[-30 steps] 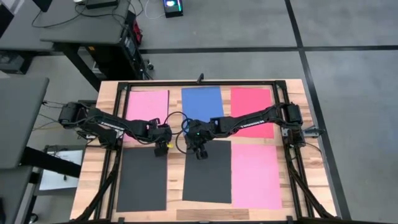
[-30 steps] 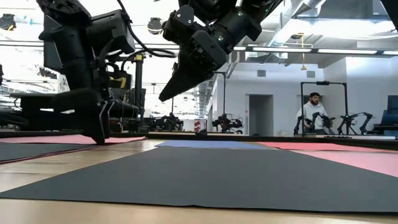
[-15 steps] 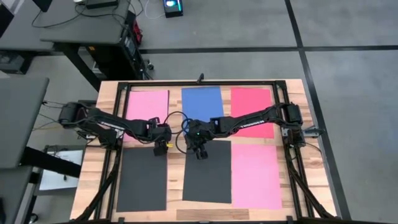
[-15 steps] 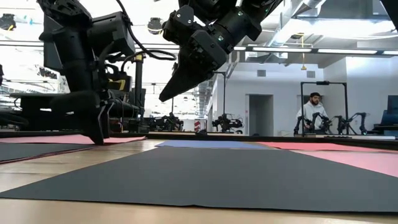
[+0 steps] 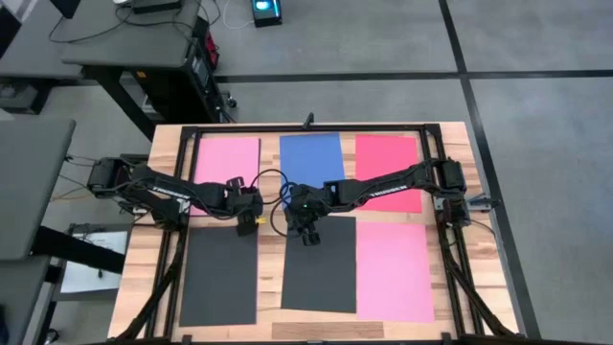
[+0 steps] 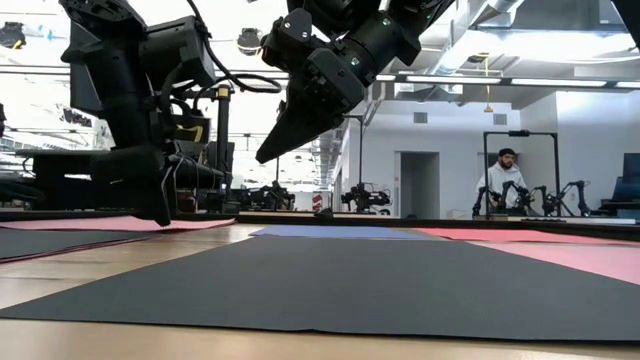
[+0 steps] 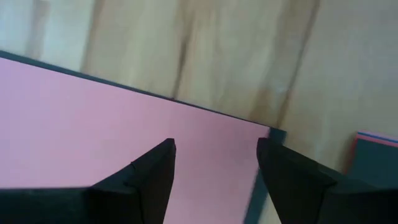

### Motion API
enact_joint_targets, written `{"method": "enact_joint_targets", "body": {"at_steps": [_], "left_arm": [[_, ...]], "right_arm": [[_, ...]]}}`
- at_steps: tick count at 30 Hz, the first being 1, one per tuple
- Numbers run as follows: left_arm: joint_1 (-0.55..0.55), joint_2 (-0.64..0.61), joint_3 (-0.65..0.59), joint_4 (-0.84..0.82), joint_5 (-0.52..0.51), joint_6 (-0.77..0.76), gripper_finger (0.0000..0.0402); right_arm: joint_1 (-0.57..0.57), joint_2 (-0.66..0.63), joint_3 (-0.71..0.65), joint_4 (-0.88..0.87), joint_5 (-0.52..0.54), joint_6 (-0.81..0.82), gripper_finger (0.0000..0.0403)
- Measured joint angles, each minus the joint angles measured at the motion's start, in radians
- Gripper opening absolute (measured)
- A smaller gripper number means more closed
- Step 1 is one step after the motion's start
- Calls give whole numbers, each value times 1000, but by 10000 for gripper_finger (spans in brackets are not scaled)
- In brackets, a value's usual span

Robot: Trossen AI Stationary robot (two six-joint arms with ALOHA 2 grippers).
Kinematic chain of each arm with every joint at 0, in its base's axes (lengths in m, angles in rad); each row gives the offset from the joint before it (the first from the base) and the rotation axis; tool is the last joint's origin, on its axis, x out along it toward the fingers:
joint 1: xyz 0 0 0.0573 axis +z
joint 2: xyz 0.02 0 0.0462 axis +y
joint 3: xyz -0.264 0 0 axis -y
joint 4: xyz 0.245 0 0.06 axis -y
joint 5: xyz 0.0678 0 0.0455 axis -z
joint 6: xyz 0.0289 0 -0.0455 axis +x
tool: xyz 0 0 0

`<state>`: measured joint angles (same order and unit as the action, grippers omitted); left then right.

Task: Organize paper
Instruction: Stack the pink paper on top of the pink paper

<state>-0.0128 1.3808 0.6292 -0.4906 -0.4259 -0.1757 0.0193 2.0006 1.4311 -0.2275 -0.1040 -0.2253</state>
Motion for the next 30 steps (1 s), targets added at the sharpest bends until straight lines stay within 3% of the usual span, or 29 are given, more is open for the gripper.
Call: {"method": "enact_joint_targets", "body": {"at_steps": [4,11,20,30], "left_arm": [[0,0,0,3,-14,4,210],[0,0,1,62,84,-36,210],[0,61,2,167,84,-188,210],[1,90,42,10,-5,-297,210]], "right_arm": [[0,0,0,0,0,0,141],[0,0,0,7,0,0,141],[0,0,0,18,0,1,141],[0,0,0,26,0,10,141]]}}
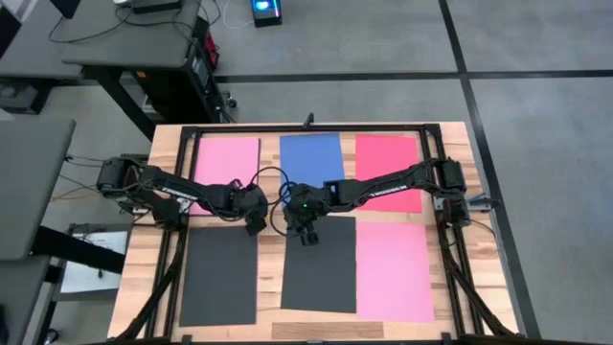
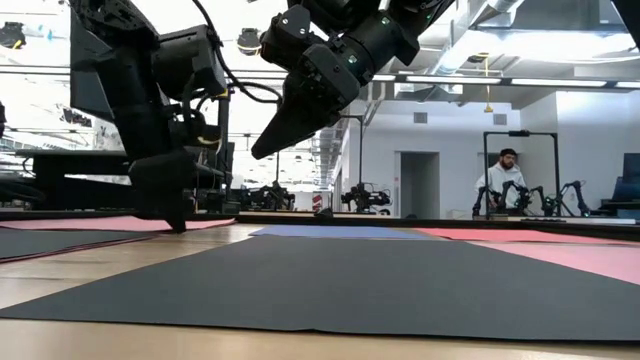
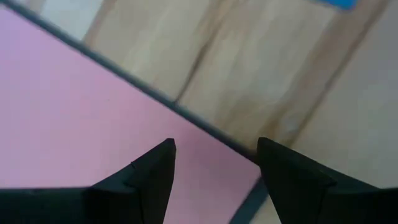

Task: Organize paper
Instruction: Stack the pink paper on top of the pink paper

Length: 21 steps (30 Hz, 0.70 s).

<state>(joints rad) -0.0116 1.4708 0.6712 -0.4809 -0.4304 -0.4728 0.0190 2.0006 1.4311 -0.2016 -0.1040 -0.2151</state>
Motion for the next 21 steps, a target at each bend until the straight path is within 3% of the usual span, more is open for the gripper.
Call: {"method": "enact_joint_targets", "body": {"at_steps": [10,21], "left_arm": [[0,-1,82,-190,-97,-15,210],[1,-1,87,-221,-114,-22,210]], "right_arm": [[0,0,0,0,0,5,141],[0,0,0,0,0,5,141]]}}
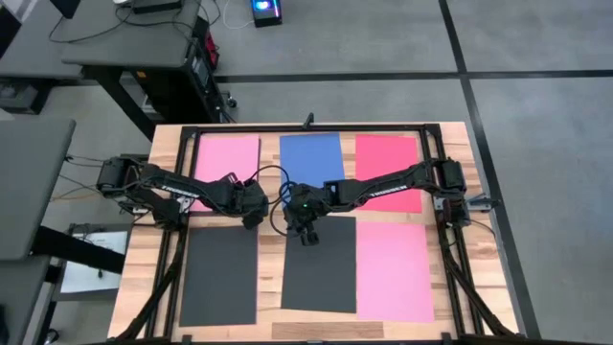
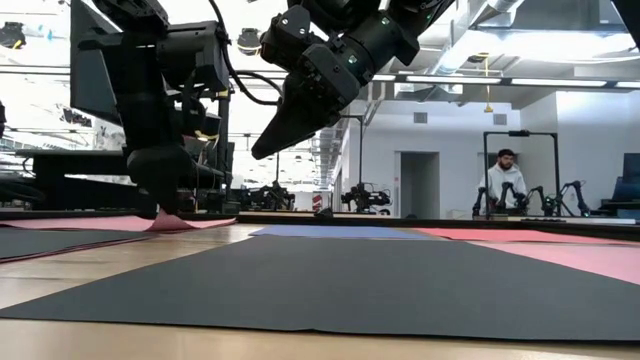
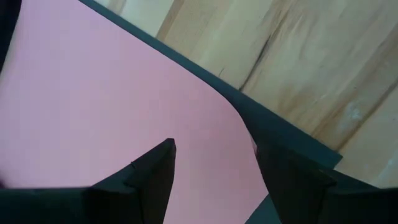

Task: Organize paper
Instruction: Stack the pink paper on top of the pink paper

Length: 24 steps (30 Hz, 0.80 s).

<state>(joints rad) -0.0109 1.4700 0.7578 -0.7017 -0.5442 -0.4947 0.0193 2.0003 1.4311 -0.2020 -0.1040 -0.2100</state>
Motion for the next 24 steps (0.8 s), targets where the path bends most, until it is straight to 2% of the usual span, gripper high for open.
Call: {"method": "enact_joint_targets", "body": {"at_steps": [4,8,13,18,24], "left_arm": [[0,0,0,0,1,0,197],[0,0,0,2,18,8,162],[0,0,0,4,24,16,100],[0,0,0,7,42,34,14],[0,0,0,10,42,47,0]], "right_arm": [[0,0,0,0,0,0,141],[0,0,0,0,0,0,141],[0,0,0,0,0,0,141],[-2,0,0,0,0,0,141],[-31,0,0,37,0,-43,141]]}}
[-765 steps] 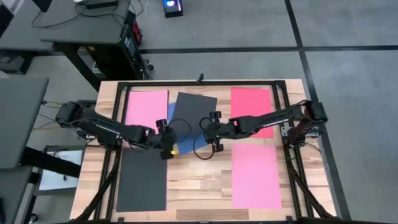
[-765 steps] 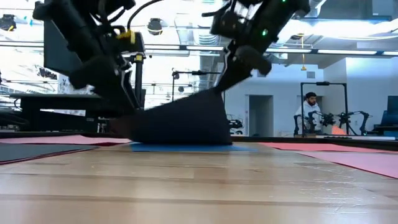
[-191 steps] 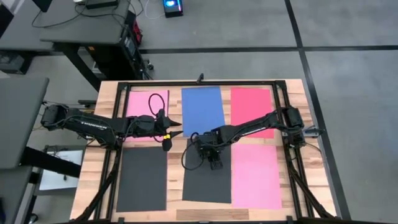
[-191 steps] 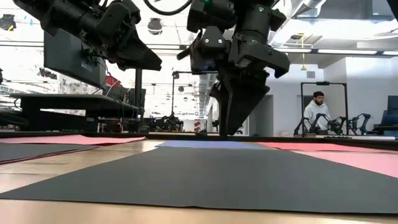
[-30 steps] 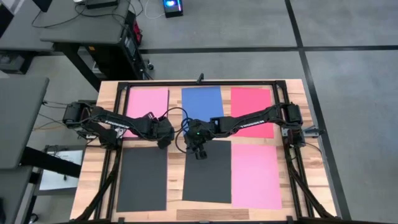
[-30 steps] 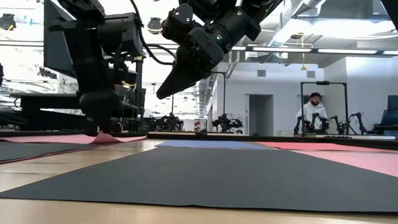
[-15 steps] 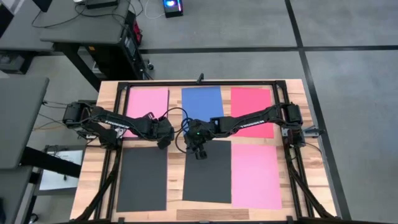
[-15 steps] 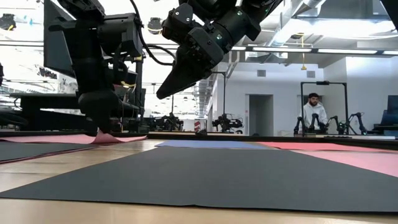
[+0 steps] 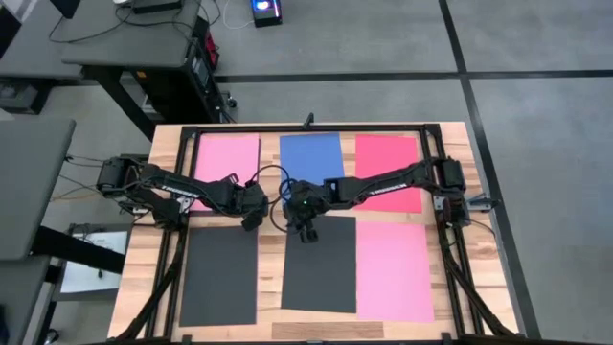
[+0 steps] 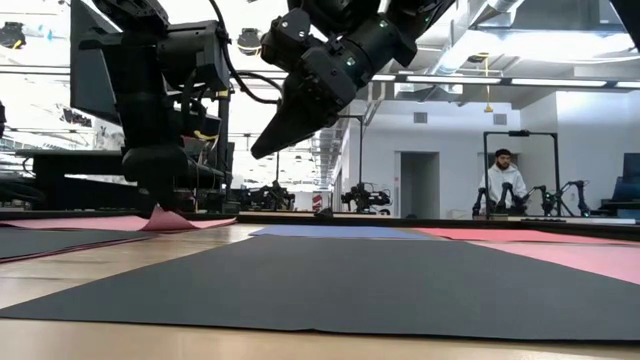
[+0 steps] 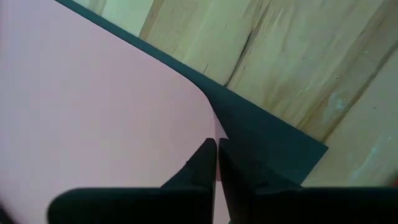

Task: Organize paper
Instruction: Stack the pink paper on top of the pink paper

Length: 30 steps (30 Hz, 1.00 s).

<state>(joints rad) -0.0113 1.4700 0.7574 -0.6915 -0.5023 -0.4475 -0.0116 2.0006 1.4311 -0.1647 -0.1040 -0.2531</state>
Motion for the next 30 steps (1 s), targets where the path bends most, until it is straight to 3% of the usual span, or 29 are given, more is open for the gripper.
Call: {"method": "enact_joint_targets", "body": {"at_steps": [7,13,22,30], "left_arm": [[0,-1,0,-15,-1,6,0],[0,-7,0,-30,-1,5,0],[0,-48,-1,-59,0,-3,0],[2,-58,-6,-118,1,-33,0]], "right_arm": [[-57,57,1,203,0,-82,145],[-101,173,5,345,0,-110,173],[-123,318,167,346,-6,-92,227],[-137,421,325,300,-24,-178,233]]}}
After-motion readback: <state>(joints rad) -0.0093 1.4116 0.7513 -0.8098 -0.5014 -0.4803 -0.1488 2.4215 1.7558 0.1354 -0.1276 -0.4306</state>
